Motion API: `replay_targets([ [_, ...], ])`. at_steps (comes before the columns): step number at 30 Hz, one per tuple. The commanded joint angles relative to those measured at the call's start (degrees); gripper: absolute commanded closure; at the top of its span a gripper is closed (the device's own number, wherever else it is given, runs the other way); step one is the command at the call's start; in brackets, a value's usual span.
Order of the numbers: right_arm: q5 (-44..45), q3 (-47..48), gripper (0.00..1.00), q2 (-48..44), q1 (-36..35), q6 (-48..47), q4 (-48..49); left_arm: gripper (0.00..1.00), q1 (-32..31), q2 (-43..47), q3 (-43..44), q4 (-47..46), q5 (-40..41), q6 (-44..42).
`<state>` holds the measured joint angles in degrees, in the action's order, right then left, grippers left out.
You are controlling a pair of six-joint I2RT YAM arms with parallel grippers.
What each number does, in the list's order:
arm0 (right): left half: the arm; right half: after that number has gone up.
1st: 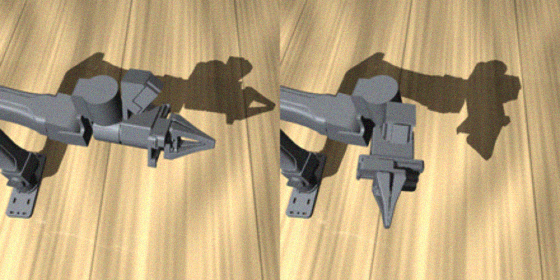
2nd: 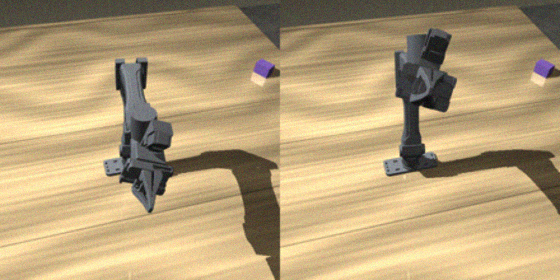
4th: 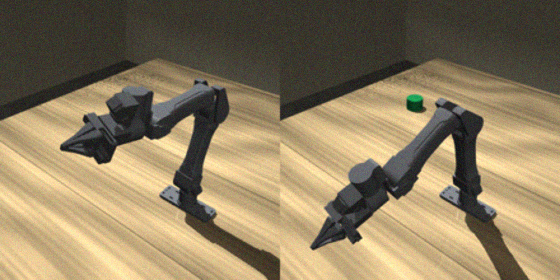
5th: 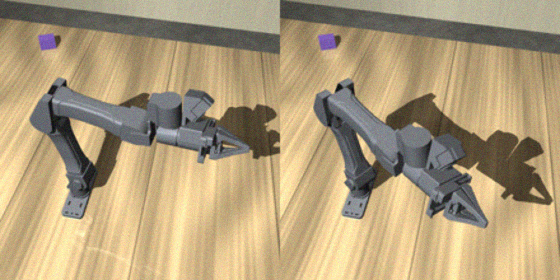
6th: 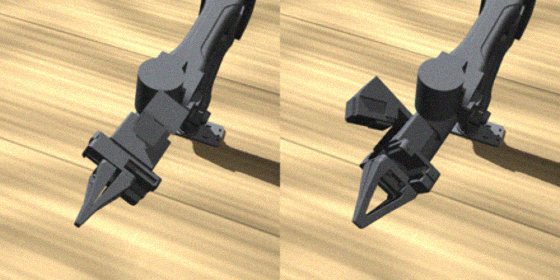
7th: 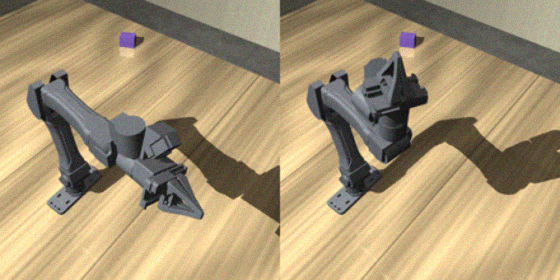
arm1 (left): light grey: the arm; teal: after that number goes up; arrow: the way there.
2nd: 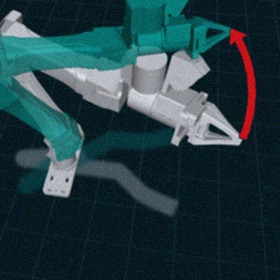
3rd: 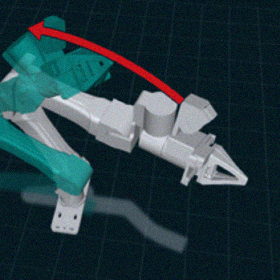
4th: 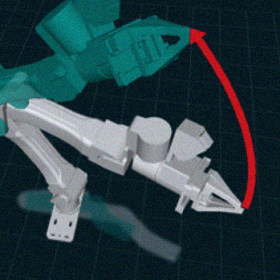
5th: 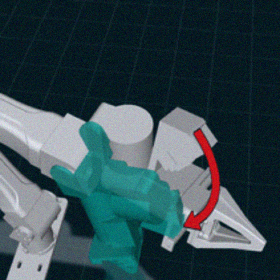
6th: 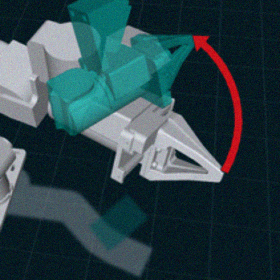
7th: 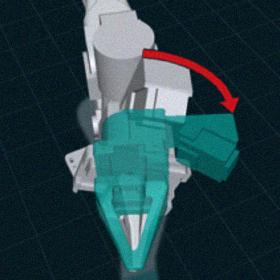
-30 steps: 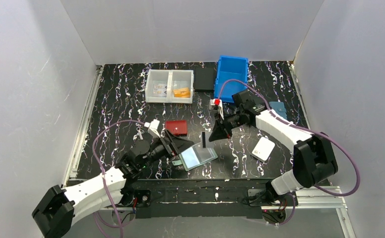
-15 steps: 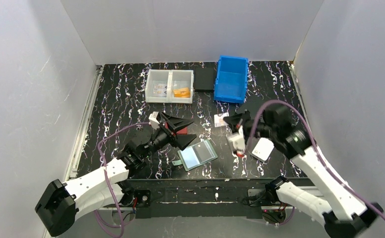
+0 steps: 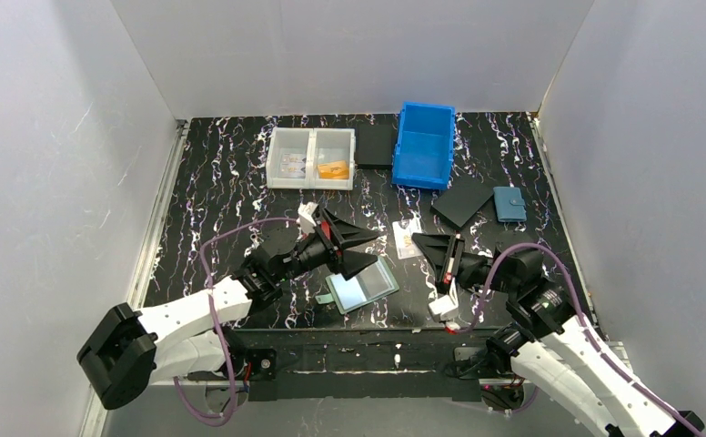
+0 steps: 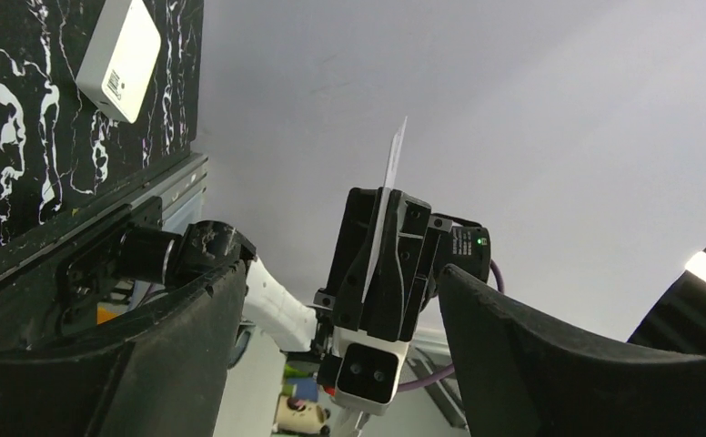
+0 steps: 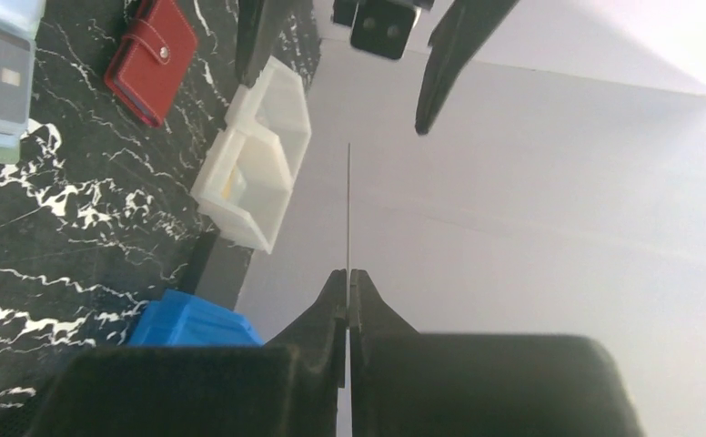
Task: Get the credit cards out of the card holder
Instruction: Remove the credit card from the card holder.
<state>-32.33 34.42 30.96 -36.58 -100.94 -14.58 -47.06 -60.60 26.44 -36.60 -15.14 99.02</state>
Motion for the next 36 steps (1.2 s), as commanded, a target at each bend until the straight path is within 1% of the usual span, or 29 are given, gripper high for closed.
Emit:
replay_targets([
  [1,-2.38,-3.41,0.99,-2.60,-0.49,-2.85,7.21,0.23,-1.13,-2.22,4.50,-1.81,-5.89,-6.49],
  [3,-2.98,-4.43,0.99,-3.31,-0.55,-2.56,7.69,0.23,-1.28,-3.10,4.84,-2.68,-6.97,-8.95],
  [6,-3.58,-5.39,0.99,-4.17,-0.66,-1.78,8.39,0.23,-1.67,-4.24,4.41,-5.21,-6.77,-10.07],
  [9,-3.70,-6.01,0.99,-4.58,-0.82,-0.33,9.38,0.30,-2.09,-5.85,4.06,-8.44,-6.58,-10.34],
  [15,-4.61,-7.09,0.99,-4.64,-1.23,1.50,10.71,0.51,-3.33,-11.51,5.17,-13.88,-7.25,-9.87],
  [17,-4.76,-7.44,0.99,-4.47,-1.63,1.59,10.95,0.56,-3.72,-13.66,5.64,-16.43,-7.51,-9.34],
  [21,-4.03,-7.61,0.99,-3.98,-2.44,2.61,11.49,0.74,-4.13,-17.69,5.30,-25.04,-7.33,-7.58],
  [24,-3.56,-7.87,0.99,-4.07,-2.99,3.08,11.59,0.78,-4.27,-20.52,4.97,-31.77,-7.49,-6.18],
  [25,-3.49,-8.07,0.99,-4.14,-3.18,3.14,11.54,0.81,-4.39,-21.22,4.94,-33.25,-7.53,-5.89],
  [26,-3.39,-8.25,0.99,-4.25,-3.37,3.13,11.48,0.88,-4.55,-22.36,4.98,-34.98,-7.61,-5.58],
  [27,-3.27,-8.39,0.99,-4.36,-3.55,3.12,11.35,0.98,-4.60,-23.24,4.96,-36.85,-7.74,-5.17],
  [28,-3.10,-8.47,0.99,-4.37,-3.70,3.12,11.12,1.00,-4.62,-24.11,4.84,-38.75,-7.79,-4.47],
  [30,-2.73,-8.28,0.99,-4.39,-3.96,3.04,10.09,1.00,-4.69,-25.26,4.31,-41.92,-7.73,-2.97],
  [31,-2.51,-7.79,0.94,-4.31,-4.01,2.83,8.51,1.00,-4.64,-25.27,3.86,-42.96,-7.72,-2.77],
  [32,-2.27,-6.76,0.83,-4.04,-4.03,2.21,5.90,1.00,-4.58,-25.00,3.39,-43.37,-7.72,-3.23],
  [33,-1.76,-5.51,0.65,-3.34,-4.03,1.64,1.22,1.00,-4.35,-24.50,2.97,-43.24,-7.83,-4.48],
  [34,-1.21,-4.07,0.41,-2.55,-4.03,1.37,-3.38,1.00,-3.83,-23.78,2.46,-42.30,-8.26,-6.16],
  [35,-0.68,-2.45,0.22,-1.61,-4.03,1.80,-6.96,1.00,-3.22,-23.00,1.57,-40.56,-9.01,-8.35],
  [36,-0.23,-0.71,0.09,-0.65,-4.03,4.57,-9.56,1.00,-2.54,-21.91,0.81,-38.26,-9.54,-11.23],
])
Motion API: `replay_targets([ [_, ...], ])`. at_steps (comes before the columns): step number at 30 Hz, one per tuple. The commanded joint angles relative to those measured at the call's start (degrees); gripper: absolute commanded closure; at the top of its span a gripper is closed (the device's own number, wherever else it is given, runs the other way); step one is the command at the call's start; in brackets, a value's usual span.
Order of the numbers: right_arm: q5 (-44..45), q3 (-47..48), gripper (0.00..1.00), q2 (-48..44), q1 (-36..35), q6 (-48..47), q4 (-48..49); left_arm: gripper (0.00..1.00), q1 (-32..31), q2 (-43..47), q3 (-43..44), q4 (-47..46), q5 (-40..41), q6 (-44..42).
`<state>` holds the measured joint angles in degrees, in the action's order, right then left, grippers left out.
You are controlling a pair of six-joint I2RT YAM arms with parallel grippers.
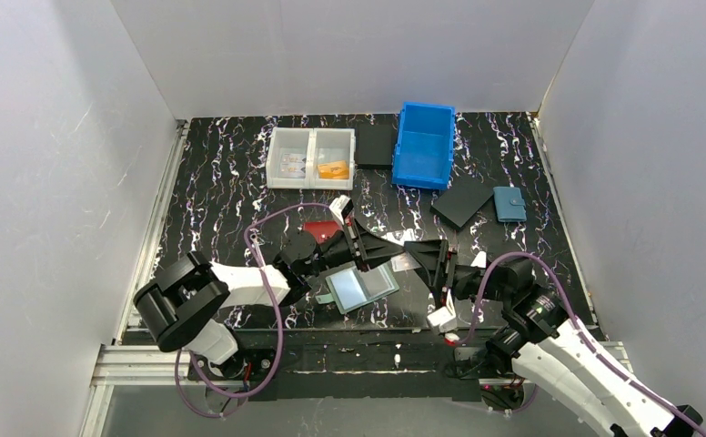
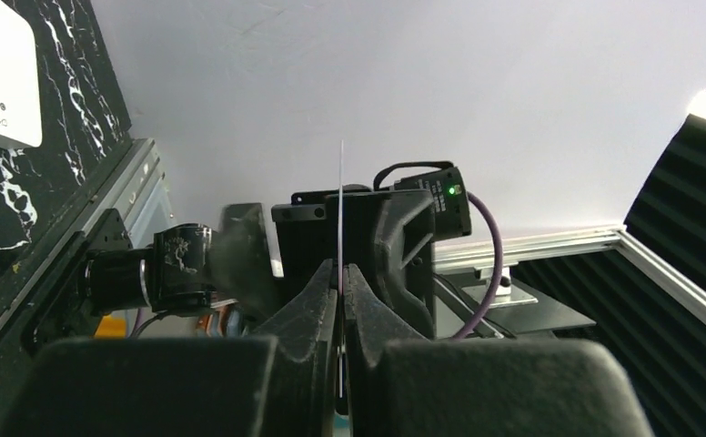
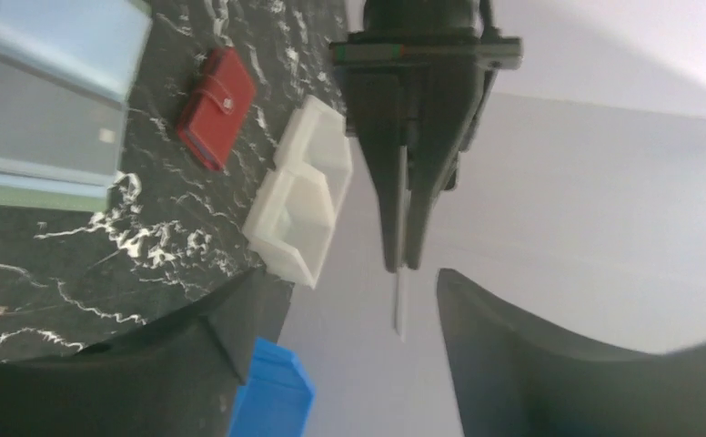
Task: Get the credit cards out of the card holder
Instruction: Remove the credit card from the card holder.
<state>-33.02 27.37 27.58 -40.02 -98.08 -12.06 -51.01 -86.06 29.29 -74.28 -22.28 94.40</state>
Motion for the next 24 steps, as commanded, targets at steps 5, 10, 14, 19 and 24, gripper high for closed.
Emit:
replay_targets([
  [5,2.62,15.56,0.02,10.34,-0.59,27.40,-19.06,1.00,4.86,14.08,-4.38,23.16,-4.82,-29.94],
  [10,0.36,23.65,0.02,21.90,-0.58,46.02,-25.29,1.00,4.70,27.14,-2.42,48.26,-4.41,-55.30],
  [14,-6.98,27.67,0.02,31.61,-0.46,62.73,-23.57,1.00,4.54,33.32,-2.90,55.11,-4.36,-66.09],
  [19,-18.57,28.53,0.02,37.81,1.50,79.82,-14.56,1.00,4.39,36.77,-3.68,59.68,-2.37,-71.62],
  [24,-29.35,29.66,0.02,41.99,4.38,80.59,-16.95,1.00,4.36,36.67,-3.44,61.61,-2.15,-72.92],
])
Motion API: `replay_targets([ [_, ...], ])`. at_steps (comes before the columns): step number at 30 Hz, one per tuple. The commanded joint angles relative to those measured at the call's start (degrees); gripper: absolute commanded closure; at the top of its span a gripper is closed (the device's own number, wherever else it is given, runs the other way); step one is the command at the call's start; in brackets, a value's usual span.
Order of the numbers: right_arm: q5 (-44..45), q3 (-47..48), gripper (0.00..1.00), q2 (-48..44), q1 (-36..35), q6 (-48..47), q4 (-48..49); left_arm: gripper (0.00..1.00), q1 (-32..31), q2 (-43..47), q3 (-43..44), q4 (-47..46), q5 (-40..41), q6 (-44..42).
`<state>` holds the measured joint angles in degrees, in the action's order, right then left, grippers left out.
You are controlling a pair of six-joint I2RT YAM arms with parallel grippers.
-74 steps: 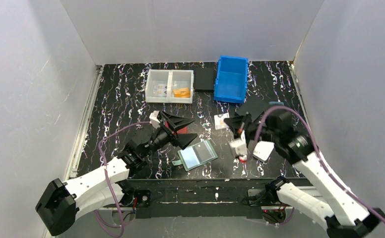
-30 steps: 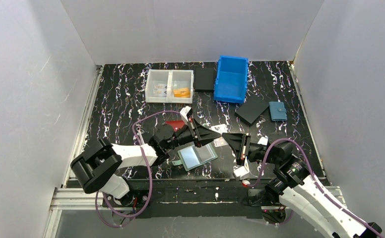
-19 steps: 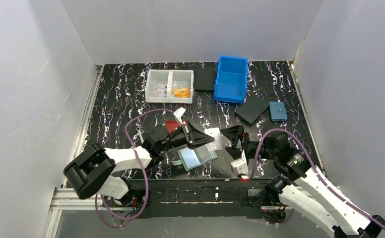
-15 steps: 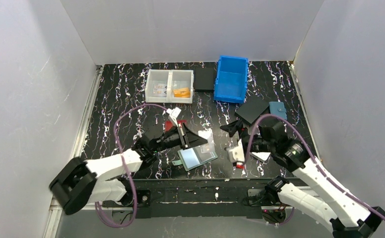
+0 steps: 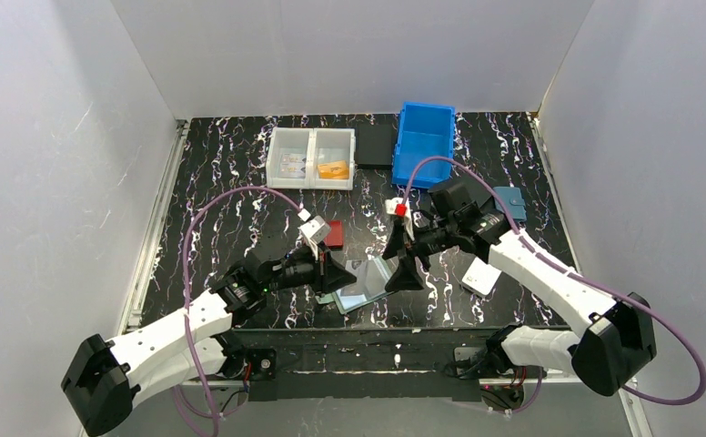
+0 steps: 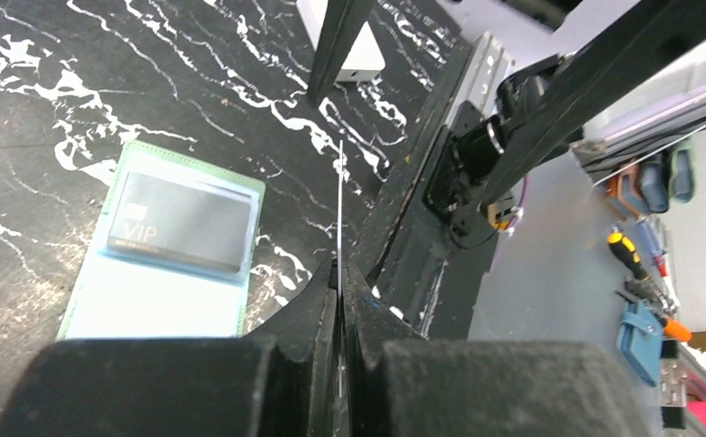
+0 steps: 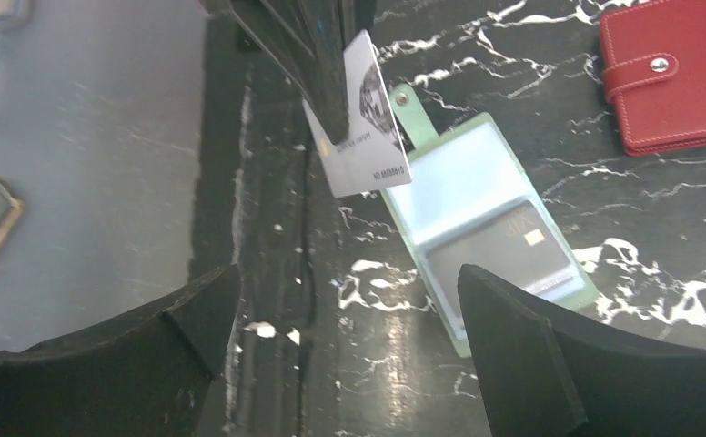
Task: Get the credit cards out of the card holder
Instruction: Remove the credit card from the card holder.
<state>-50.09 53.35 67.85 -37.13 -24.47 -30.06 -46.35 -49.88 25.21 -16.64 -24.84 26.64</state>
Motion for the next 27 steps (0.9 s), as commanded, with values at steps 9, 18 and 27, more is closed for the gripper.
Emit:
replay_targets([
  [9,-21.32,3.31,0.03,6.11,7.85,4.82,5.33,1.00,-3.22,-6.39,5.89,4.34,-2.07,-6.85],
  [18,-22.34,-10.07,0.09,0.87,8.13,20.12,28.71,1.00,-5.04,-10.68,9.12,3.65,-1.17,-6.38],
  [27,-21.68,-5.49,0.53,6.23,8.05,10.04,16.30,1.00,-6.40,-12.23,11.05,3.38,-1.02,-5.69],
])
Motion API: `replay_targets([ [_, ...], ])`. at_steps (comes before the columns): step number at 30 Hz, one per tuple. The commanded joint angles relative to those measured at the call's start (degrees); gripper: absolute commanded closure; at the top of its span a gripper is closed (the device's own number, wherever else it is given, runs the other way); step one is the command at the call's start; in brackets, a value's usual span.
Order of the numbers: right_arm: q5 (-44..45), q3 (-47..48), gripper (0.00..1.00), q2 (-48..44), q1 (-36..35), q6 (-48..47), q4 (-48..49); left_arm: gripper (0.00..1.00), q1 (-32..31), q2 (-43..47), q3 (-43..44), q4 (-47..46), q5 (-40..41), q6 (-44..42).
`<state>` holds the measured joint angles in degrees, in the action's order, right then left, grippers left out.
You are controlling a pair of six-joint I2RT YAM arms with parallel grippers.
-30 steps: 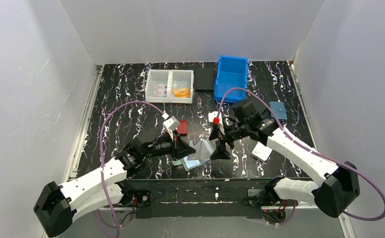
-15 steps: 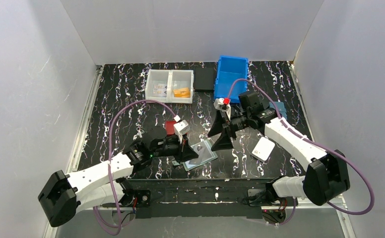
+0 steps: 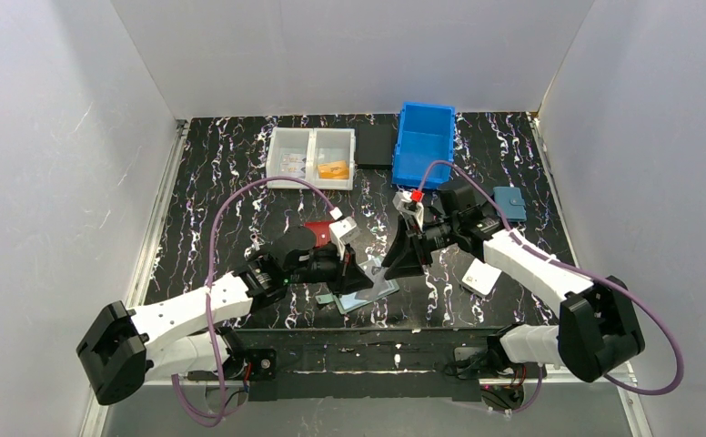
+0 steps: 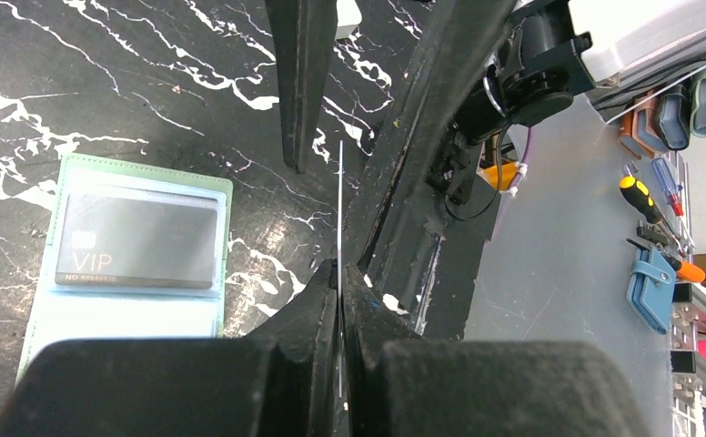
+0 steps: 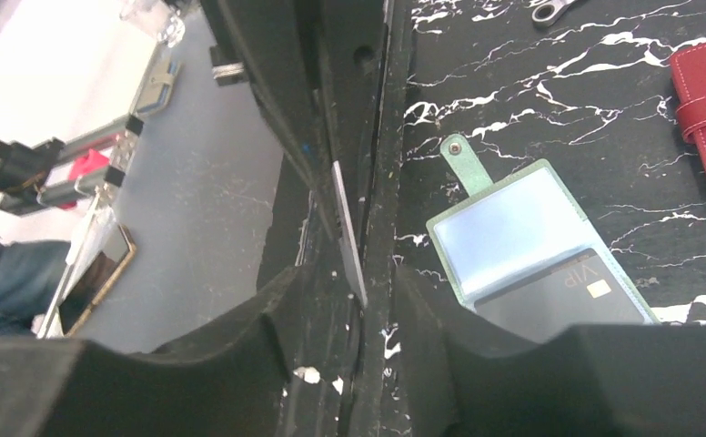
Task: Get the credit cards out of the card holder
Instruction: Remove the credit card from the card holder.
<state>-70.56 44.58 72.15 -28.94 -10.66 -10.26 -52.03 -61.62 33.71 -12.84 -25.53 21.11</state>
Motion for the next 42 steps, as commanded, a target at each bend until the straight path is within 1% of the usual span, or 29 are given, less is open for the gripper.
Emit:
replay_targets([
  [1,-1.27,3.22,0.57,2.14,-0.15,-4.00,-3.78,1.00,-0.86,-0.73,2.65,-0.46,-0.23,-0.07],
  [5,-1.95,2.68,0.69,1.68,-0.42,-4.54,-3.87,1.00,-1.23,-1.36,2.99,-0.54,0.18,0.17],
  [6,-2.18,2.55,0.75,1.50,-0.59,-4.62,-3.78,1.00,-1.23,-1.48,3.11,-0.58,0.24,0.25],
  [8,-3.19,2.40,0.92,1.36,-0.87,-4.85,-3.64,1.00,-1.24,-1.71,3.26,-0.61,0.53,0.45],
  [9,-4.11,2.42,0.97,1.42,-0.95,-4.97,-3.63,1.00,-1.23,-1.78,3.29,-0.61,0.83,0.63],
  [11,-6.19,2.42,0.99,1.43,-1.07,-5.14,-3.61,0.96,-1.23,-1.60,3.19,-0.61,2.04,1.29],
  [14,-7.21,2.00,0.99,0.33,-1.02,-5.04,-3.03,0.77,-1.24,0.24,2.09,-0.63,6.51,3.49],
  [16,-6.51,1.21,0.99,-0.65,-0.67,-3.01,-1.10,0.61,-1.23,3.06,0.77,-0.80,9.48,4.77],
  [20,-7.26,-1.76,0.99,-1.61,2.33,9.12,12.24,0.20,-1.24,12.32,-5.02,-2.64,17.65,9.06],
  [21,-7.18,-2.06,0.99,-1.57,3.19,11.12,13.30,0.09,-1.09,14.98,-7.10,-3.45,19.72,11.01],
  [22,-6.92,-2.13,0.99,-1.43,3.88,12.22,13.84,0.03,-1.01,17.43,-9.19,-5.04,21.05,12.83],
  [25,-4.36,-3.07,0.99,-0.75,5.01,16.81,16.86,0.02,-0.78,23.24,-16.24,-12.18,22.00,18.16],
  [28,-0.99,-6.62,0.99,-0.23,5.37,30.10,29.09,0.02,-0.71,25.42,-21.41,-18.97,22.34,22.34],
  [30,0.56,-7.79,0.99,0.49,5.38,34.38,32.96,0.02,-0.71,24.83,-22.74,-21.59,22.63,23.57],
  [34,1.49,-8.00,0.99,2.05,5.38,38.10,35.26,0.02,-0.75,19.90,-21.52,-23.81,22.90,23.58],
  [38,1.62,-8.06,0.99,2.38,5.47,38.52,35.46,0.12,-0.71,13.15,-18.65,-25.72,22.29,22.65],
  [40,1.63,-8.10,0.99,2.38,5.47,38.53,35.44,0.22,-0.74,10.38,-17.56,-27.17,21.59,22.35],
  [42,1.52,-7.99,0.99,2.45,5.47,38.53,35.46,0.28,-0.71,8.49,-17.07,-28.64,20.93,22.34],
])
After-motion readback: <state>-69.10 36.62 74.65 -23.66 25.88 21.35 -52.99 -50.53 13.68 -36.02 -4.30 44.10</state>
